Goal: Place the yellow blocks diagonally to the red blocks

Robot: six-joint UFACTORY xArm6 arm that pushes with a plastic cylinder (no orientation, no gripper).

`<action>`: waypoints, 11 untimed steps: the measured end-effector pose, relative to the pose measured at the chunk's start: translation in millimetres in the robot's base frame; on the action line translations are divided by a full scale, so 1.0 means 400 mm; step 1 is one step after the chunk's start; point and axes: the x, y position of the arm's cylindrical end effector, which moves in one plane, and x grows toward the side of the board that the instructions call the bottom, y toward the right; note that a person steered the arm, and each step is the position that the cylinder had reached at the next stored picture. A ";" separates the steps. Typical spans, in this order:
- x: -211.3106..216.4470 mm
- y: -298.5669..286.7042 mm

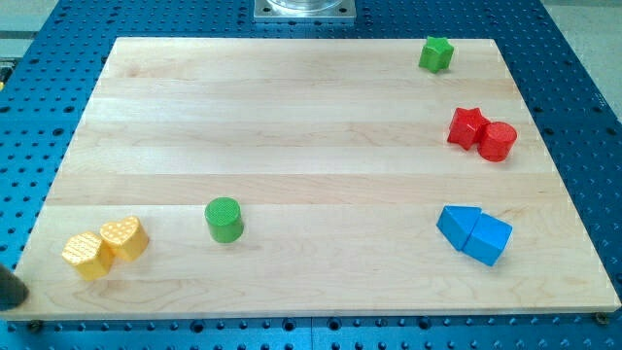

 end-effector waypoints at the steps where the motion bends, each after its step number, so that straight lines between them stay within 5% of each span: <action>1: -0.036 0.099; 2: -0.086 0.216; 5: -0.015 0.277; 8: -0.423 0.323; 11: -0.687 0.642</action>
